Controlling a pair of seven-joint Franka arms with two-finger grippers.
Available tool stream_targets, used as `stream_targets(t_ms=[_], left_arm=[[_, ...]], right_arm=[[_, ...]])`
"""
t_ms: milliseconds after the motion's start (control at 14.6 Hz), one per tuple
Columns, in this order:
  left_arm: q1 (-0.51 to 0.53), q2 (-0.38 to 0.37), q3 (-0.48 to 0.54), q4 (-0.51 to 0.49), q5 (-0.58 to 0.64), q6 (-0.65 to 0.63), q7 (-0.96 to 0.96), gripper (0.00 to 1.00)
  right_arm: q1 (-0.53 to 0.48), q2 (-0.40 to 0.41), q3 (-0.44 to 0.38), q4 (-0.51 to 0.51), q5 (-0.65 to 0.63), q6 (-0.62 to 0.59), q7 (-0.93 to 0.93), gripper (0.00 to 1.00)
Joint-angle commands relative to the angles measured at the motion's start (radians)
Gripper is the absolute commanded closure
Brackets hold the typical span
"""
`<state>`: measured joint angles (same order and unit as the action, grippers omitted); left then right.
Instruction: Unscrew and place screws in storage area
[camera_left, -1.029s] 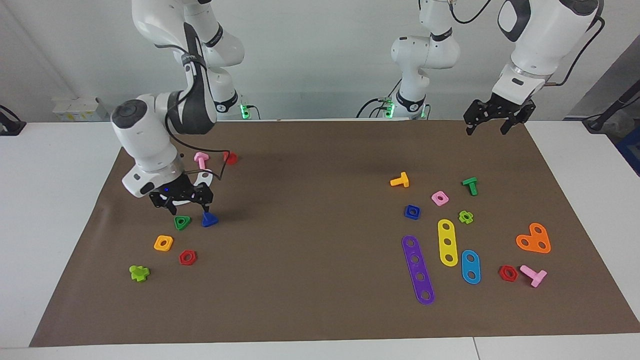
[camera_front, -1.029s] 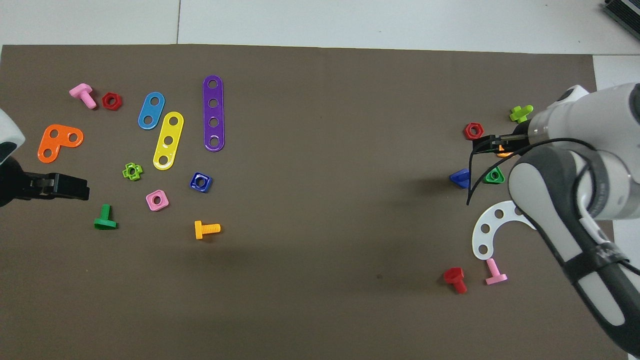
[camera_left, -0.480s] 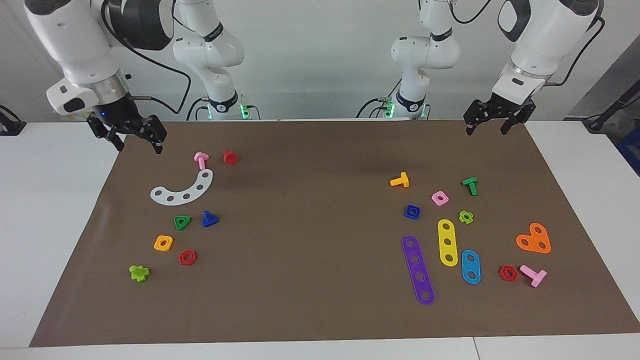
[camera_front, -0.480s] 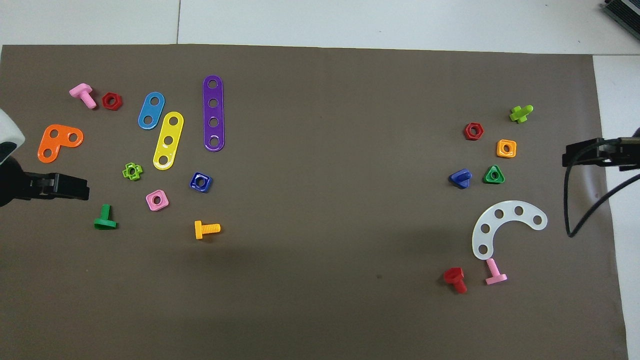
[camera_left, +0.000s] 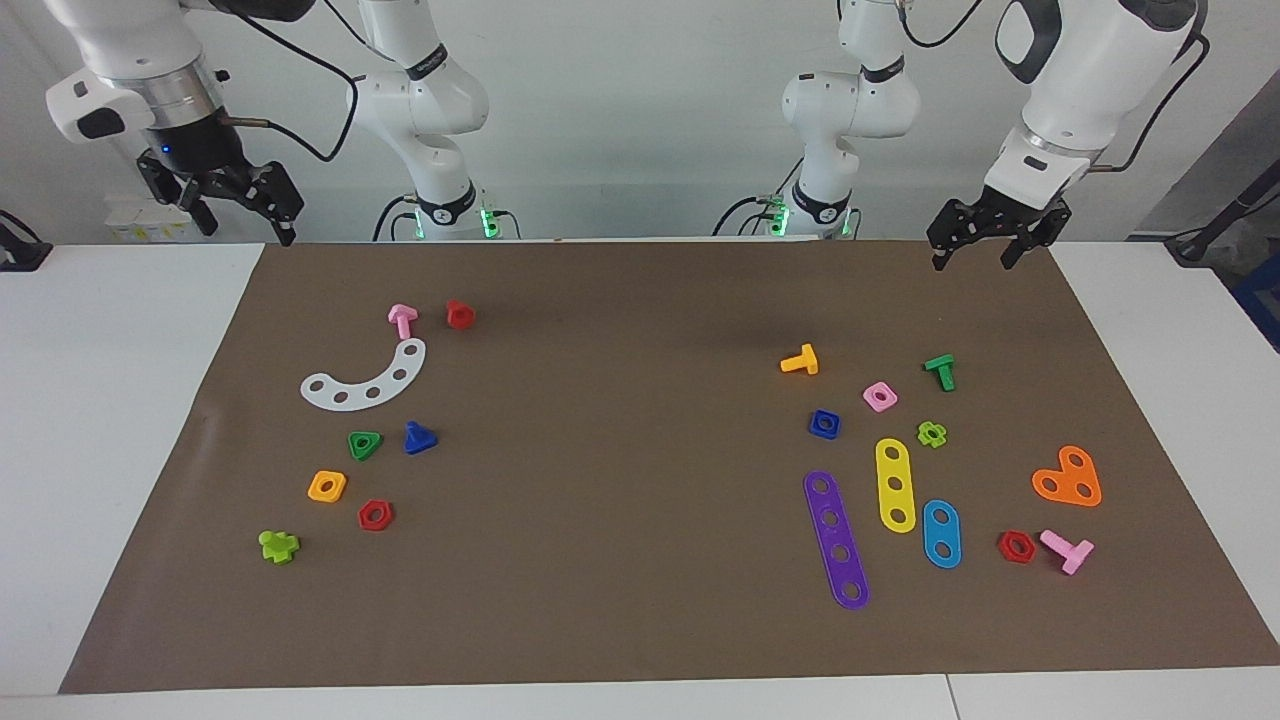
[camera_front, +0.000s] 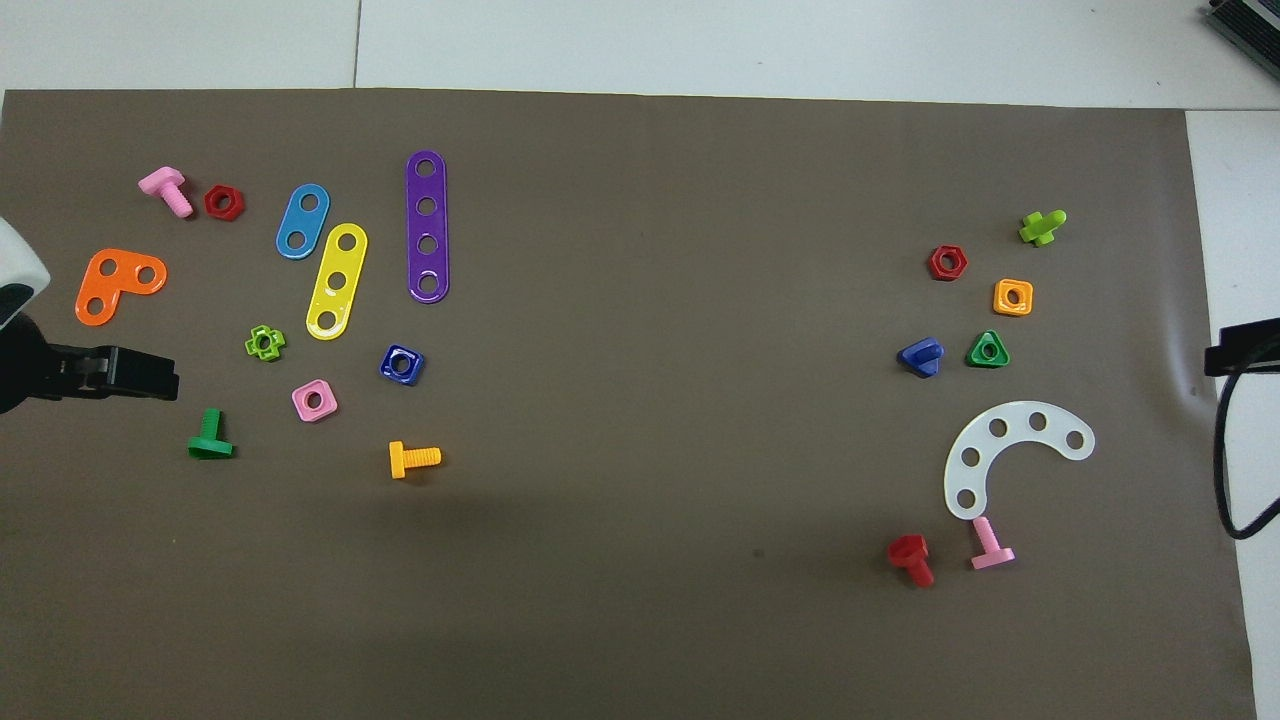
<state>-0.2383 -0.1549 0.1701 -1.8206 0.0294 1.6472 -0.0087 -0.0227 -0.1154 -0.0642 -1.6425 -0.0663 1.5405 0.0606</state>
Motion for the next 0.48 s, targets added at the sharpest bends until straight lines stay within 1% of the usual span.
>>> stream_targets(t_ms=[0, 411], left_arm=[[0.016, -0.002, -0.007, 0.011, -0.016, -0.014, 0.001, 0.0], [0.01, -0.002, -0.012, 0.014, -0.016, -0.014, 0.0, 0.0]], right_arm=[[0.001, 0.007, 0.014, -0.01, 0.002, -0.008, 0.011, 0.0], [0.036, 0.007, 0.023, -0.02, 0.02, -0.028, 0.033, 0.0]])
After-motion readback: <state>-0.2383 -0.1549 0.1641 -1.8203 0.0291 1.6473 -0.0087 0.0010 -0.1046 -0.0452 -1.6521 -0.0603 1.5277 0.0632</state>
